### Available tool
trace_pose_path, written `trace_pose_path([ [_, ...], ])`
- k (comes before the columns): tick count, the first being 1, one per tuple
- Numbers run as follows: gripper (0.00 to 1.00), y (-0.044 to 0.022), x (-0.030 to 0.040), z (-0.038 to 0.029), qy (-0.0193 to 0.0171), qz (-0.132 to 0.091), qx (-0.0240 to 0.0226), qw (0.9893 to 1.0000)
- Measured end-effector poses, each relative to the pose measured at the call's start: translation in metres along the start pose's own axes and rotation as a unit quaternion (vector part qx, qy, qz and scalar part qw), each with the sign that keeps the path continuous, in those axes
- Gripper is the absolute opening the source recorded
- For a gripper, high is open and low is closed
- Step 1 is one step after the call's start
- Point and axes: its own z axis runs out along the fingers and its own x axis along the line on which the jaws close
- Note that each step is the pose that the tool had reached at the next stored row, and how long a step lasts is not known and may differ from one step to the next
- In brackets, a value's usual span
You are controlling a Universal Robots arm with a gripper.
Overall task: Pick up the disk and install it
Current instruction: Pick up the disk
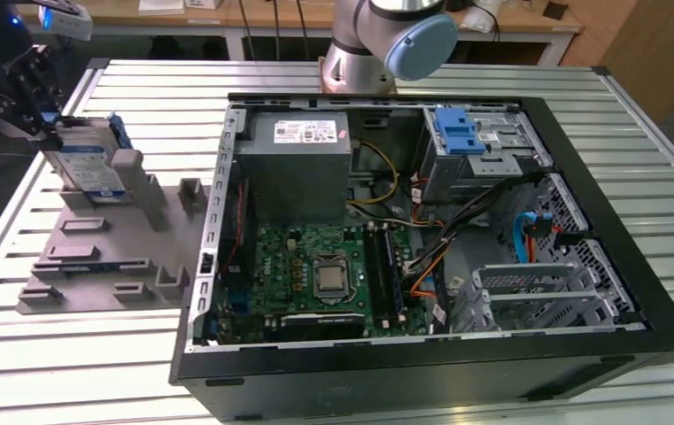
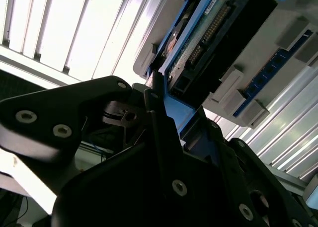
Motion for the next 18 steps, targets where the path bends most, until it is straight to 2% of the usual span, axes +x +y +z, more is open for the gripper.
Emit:
trace_pose_path([
  [18,0.36,0.0,0.0,-0.0061,0.0,0.0,0.0,1.0],
])
